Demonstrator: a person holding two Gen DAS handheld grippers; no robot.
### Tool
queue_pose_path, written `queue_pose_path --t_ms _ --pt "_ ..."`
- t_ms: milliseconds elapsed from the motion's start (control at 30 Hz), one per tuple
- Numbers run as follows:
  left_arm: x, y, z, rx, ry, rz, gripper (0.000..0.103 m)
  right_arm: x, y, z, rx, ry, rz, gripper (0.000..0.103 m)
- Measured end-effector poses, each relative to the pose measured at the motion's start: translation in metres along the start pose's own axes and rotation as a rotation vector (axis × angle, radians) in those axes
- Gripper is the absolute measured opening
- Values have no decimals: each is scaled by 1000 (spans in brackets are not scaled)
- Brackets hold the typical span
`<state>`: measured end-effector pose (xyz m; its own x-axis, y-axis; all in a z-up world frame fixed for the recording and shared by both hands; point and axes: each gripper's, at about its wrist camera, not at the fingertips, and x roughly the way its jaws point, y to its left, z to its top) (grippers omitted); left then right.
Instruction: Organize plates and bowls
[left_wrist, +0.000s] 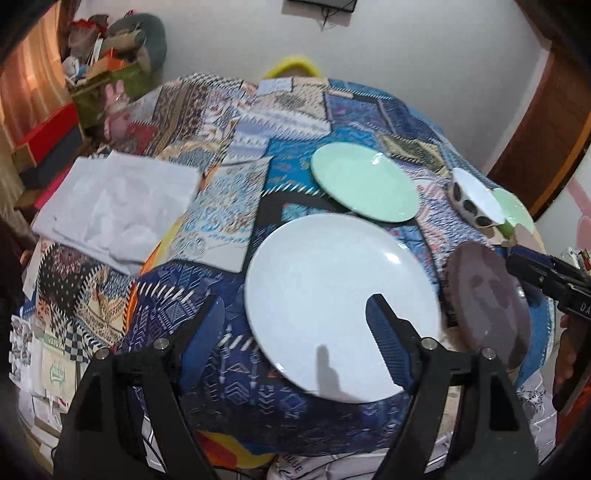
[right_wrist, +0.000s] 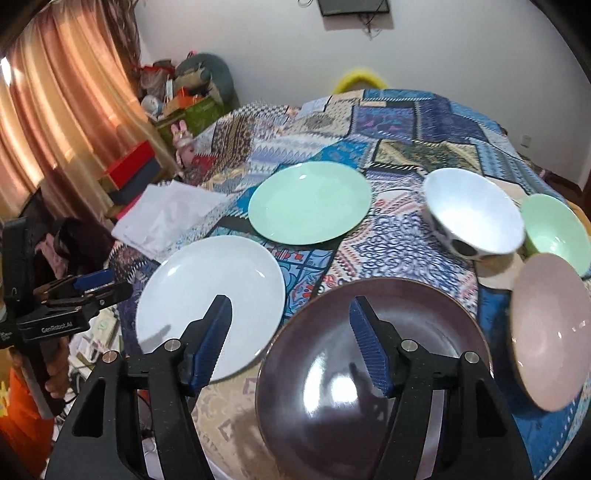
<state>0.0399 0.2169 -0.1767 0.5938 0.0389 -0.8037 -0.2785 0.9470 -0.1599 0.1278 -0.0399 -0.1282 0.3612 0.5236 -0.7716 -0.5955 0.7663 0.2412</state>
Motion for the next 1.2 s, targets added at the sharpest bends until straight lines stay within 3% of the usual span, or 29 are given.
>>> queue_pose_path --t_ms 167,367,500,700,833,1200 --pt "19 17 -6 -10 43 -4 78 24 8 6 -43 60 2 63" --pt "34 30 -12 -50 93 -29 58 53 11 11 -81 149 5 60" --pt "41 32 -15 -52 122 -50 45 68 10 17 -100 200 11 45" --pt "46 27 -18 -26 149 -71 33 88 14 20 -118 268 21 30" --pt "48 26 -21 -28 163 -93 31 98 14 21 -119 316 38 22" --pt "48 22 -27 -28 178 -145 29 116 22 26 -148 393 64 17"
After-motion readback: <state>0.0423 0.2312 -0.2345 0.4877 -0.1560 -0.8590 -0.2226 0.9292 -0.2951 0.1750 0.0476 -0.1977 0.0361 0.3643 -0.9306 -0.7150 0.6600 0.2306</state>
